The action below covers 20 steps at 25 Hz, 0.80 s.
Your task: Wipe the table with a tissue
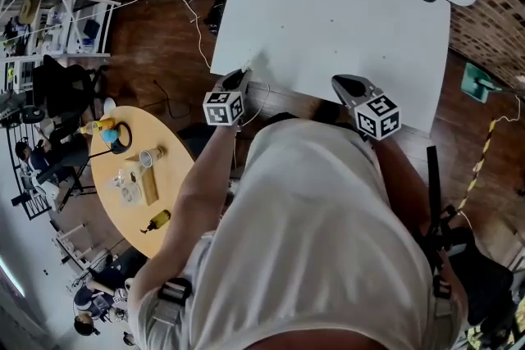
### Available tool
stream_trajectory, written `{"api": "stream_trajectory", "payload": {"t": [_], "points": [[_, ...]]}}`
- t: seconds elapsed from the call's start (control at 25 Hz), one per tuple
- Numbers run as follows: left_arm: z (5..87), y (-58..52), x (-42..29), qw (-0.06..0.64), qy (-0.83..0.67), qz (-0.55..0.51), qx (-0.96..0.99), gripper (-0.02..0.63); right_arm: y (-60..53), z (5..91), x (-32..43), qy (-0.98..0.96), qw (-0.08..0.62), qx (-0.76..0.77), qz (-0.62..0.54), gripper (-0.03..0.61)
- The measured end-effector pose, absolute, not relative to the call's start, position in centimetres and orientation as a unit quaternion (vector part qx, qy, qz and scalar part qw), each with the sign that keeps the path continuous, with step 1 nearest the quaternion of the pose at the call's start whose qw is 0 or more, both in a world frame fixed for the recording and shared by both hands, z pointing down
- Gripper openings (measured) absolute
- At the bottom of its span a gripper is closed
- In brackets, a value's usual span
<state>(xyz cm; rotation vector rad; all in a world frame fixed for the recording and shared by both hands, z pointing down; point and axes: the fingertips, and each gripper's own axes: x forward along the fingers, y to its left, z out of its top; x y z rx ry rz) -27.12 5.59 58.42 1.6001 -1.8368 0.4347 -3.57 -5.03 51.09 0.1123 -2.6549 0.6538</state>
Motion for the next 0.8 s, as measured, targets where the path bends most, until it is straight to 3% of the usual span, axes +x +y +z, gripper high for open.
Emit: {"api": "stream_trajectory", "payload": {"t": [0.48,0.8], "points": [[61.2,1.6,-32.7,0.355,-0.701,0.235,0.572,0.064,-6.5,51.6,-0.1,-0.940,0.201,0.109,0.254,0.008],[63.3,0.8,-33.3,0.332,-0.683,0.301,0.578,0.061,-8.6,50.7,0.2,-0.932,0.188,0.175,0.256,0.008]]}}
